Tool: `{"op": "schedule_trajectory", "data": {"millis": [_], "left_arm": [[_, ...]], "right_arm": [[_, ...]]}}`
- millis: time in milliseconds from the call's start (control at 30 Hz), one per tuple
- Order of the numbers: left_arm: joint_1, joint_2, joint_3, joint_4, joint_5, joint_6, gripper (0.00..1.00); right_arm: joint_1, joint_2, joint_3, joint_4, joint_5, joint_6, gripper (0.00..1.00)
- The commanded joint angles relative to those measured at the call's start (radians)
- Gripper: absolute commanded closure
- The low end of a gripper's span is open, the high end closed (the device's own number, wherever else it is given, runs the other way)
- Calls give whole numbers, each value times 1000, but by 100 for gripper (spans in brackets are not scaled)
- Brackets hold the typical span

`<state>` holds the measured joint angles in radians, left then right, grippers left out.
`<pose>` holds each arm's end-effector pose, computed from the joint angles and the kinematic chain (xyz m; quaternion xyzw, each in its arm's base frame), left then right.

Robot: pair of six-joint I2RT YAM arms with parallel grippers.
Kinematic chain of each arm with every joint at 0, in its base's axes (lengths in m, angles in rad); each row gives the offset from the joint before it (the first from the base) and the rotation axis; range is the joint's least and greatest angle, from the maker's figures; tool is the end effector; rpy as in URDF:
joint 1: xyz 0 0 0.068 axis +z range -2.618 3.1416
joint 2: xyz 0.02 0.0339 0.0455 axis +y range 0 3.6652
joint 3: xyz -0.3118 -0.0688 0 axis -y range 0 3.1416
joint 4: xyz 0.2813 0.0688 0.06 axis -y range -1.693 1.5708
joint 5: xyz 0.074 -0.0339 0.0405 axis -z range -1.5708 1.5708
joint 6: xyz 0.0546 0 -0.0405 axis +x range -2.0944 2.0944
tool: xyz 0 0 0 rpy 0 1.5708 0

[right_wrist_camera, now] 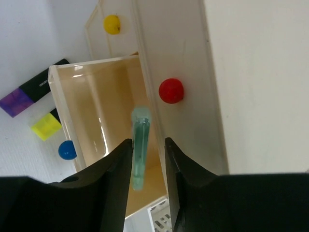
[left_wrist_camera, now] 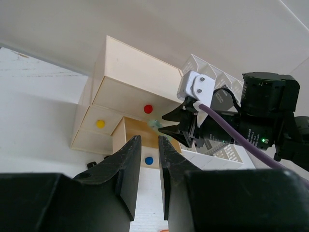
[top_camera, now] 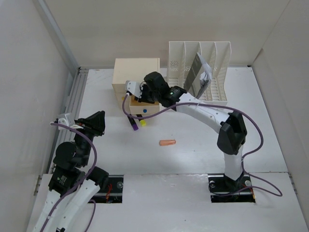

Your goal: Organize the desk

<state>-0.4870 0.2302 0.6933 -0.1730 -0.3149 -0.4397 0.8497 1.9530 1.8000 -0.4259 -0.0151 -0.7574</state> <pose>0.0627 -0.0140 0.4000 -0.1117 0.5929 -0.2702 0.7503 0.3500 0.3994 0.3489 -0.6356 0.6079 0.0286 0.4750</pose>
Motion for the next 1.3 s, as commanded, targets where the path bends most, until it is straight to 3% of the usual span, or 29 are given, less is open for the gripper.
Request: {"op": "schedule_trajectory", "data": {"millis": [0,167,233,267,300,433,500,600,733,833,1000,1267], "left_arm": [[4,-11,-8,35,7,-1,81],[4,-11,-8,35,7,-1,81],[4,-11,-8,35,7,-1,81],[4,-11,-8,35,7,-1,81],[4,-11,-8,35,7,-1,81],[4,-11,-8,35,7,-1,81],[4,-11,-8,35,7,-1,81],[4,-11,-8,44,16,-1,81],[4,-11,-8,44,16,-1,81],[4,-20,-8,44,16,-1,81],[4,-20,-8,44,25,-1,81],[4,-20,-8,44,25,-1,80]], "right_arm": [[-8,-17,27,70,24,27,61],[-8,-75,16,81,-37,46,57],[-18,-95,7,41,-103,46,65],[-32,-120,7,12,-170,46,74],[-58,-132,7,-26,-350,30,88],[-93,-167,-28,-366,-723,-242,93],[-93,-155,-71,-549,-724,-339,93],[-84,-146,-190,-605,-665,-350,92],[-45,-213,-362,-484,-560,-226,85],[-14,-235,-460,-381,-481,-125,68],[6,-235,-551,-246,-361,-4,52],[15,-186,-570,-142,-295,78,50]]}}
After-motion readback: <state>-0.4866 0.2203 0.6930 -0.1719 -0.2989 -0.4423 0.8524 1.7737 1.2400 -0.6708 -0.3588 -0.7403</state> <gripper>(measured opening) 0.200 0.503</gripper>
